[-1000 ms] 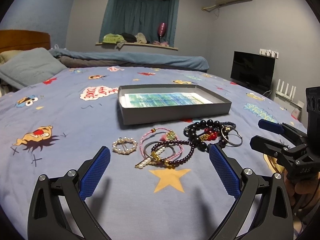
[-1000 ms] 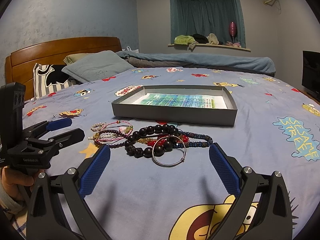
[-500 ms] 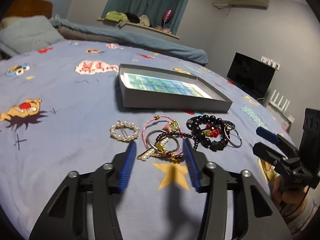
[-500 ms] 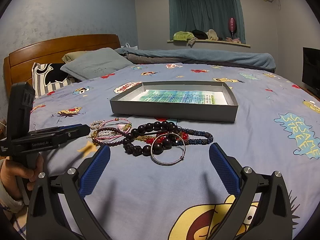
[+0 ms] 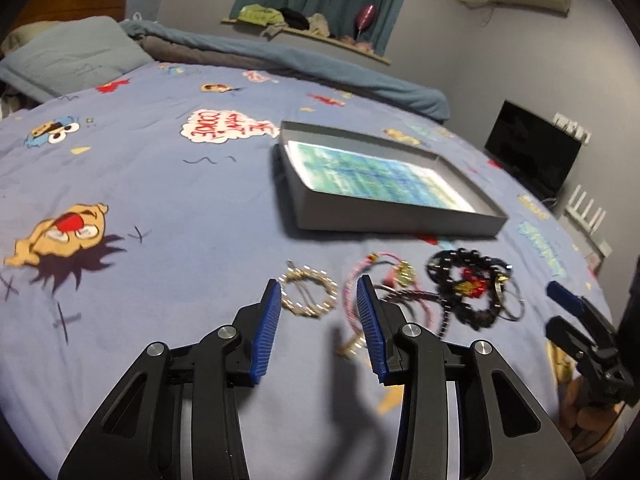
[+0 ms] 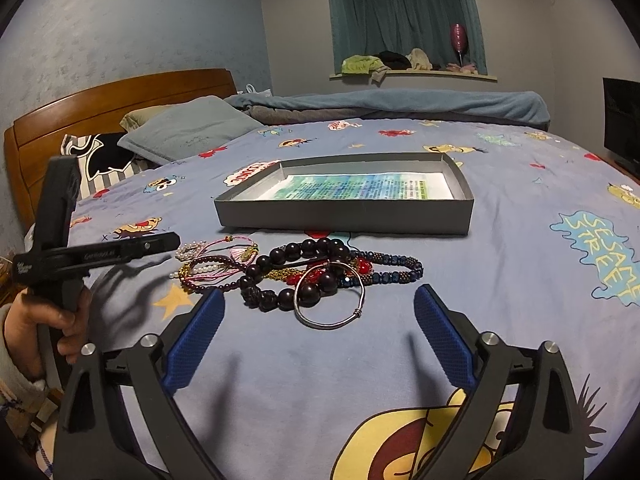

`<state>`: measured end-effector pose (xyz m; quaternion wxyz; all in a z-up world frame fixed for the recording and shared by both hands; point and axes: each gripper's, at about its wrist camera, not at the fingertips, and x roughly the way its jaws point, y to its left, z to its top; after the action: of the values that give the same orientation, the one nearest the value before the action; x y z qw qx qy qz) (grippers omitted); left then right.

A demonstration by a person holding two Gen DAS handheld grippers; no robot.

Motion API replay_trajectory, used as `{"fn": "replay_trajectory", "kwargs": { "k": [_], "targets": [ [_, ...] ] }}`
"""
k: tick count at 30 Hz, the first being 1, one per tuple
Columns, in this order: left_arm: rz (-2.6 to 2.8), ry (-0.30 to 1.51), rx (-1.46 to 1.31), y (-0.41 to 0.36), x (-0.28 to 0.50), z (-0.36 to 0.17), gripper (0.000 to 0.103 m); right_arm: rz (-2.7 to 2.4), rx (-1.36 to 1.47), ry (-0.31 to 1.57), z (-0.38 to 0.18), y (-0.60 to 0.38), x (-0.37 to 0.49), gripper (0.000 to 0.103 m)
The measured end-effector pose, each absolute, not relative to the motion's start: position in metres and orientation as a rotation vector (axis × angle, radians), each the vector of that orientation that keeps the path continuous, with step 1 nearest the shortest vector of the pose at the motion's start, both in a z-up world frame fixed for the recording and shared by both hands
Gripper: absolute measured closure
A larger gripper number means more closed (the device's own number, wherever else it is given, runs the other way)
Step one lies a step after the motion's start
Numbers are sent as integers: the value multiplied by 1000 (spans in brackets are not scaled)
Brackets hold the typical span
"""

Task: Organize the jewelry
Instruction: 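Grasp the pearl ring clip with the left tool while the right tool grasps a silver bangle, then carry both held pieces into the gray box and open both tools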

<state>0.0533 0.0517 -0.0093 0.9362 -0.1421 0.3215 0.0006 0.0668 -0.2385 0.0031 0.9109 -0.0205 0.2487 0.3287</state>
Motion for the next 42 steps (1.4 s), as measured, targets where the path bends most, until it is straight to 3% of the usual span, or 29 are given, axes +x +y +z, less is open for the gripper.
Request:
{"fn": "replay_trajectory", "kwargs": {
  "k": [7, 15, 20, 42],
  "targets": [
    [2, 738, -281, 58, 73, -28, 62, 649, -47, 570, 0, -236, 75, 20],
    [-2, 742, -264, 54, 76, -32, 64, 637, -145, 657, -4, -210, 93, 20],
    [-6, 714, -268, 53, 70, -30, 65, 627, -181, 664, -10, -202, 97, 56],
    [-43, 580, -230, 39, 60, 21, 65, 676, -84, 587, 13, -219, 97, 57]
  ]
}}
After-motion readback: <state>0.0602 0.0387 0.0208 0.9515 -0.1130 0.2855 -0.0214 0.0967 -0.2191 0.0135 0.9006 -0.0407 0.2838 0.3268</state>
